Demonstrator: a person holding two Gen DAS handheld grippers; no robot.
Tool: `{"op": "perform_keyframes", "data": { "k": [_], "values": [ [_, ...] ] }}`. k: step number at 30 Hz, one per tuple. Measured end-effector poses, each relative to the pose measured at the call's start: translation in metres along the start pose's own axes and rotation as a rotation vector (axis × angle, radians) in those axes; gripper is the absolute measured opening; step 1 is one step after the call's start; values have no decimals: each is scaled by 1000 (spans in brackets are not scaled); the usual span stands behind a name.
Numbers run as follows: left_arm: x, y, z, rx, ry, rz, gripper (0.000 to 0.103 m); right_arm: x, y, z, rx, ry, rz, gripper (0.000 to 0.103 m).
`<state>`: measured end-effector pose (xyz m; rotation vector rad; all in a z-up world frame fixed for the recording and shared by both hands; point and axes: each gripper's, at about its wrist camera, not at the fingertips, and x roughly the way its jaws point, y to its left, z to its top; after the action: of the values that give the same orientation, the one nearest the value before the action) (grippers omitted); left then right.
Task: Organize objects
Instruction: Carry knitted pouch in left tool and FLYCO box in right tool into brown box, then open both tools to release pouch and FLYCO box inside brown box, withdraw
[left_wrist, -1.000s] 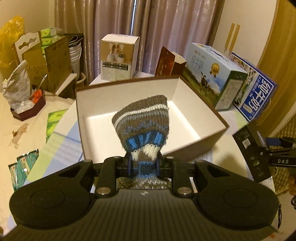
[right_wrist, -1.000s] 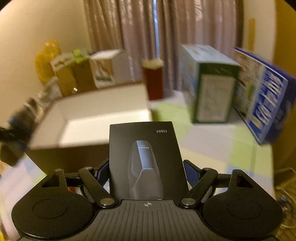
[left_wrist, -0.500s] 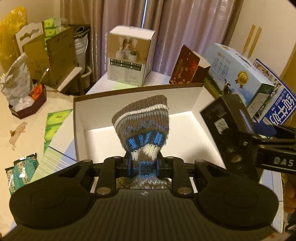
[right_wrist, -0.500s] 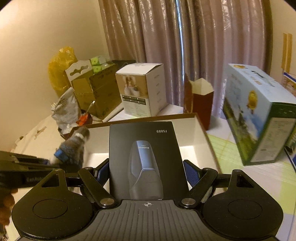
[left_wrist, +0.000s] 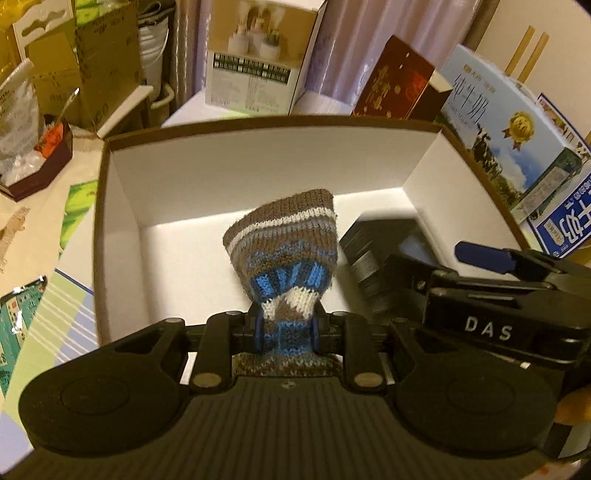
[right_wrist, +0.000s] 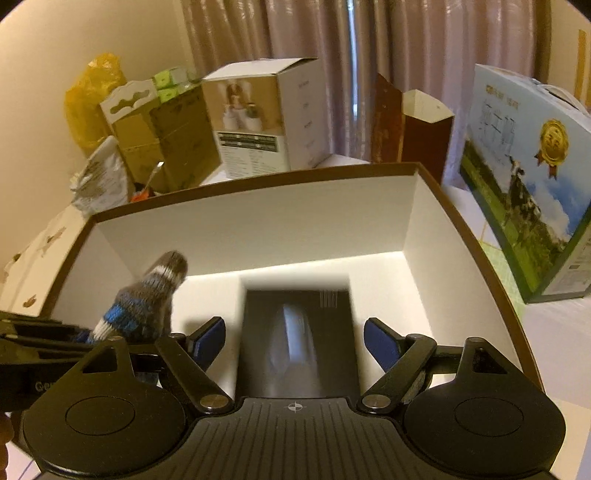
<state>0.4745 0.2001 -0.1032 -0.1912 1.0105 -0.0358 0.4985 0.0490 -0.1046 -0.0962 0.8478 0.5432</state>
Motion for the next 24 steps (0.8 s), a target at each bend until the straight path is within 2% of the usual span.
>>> {"op": "perform_keyframes", "data": {
  "k": [6,9,11,12,13,18,24],
  "values": [
    [14,0,0,-13,34,-15,20,-7,-6,-5,12,25,-23,79],
    [16,-2,1,-18,33,-21,25,-14,-7,-9,5,24,-29,80],
    [16,-4,2,-15,30,-27,39,-20,-8,-11,2,18,-35,80],
    [15,-4,2,-14,26,-31,53,-23,-8,-12,3,14,-31,81],
    [13,-5,3,-10,15,-30,63,-27,-9,-13,3,11,-27,84],
    [-4,-5,1,38,-16,-1,75,-47,-7,-18,-35,-13,-13,90],
    [-30,-3,-8,66,-41,20,76,-70,-5,-25,-36,-45,14,94]
  ]
}}
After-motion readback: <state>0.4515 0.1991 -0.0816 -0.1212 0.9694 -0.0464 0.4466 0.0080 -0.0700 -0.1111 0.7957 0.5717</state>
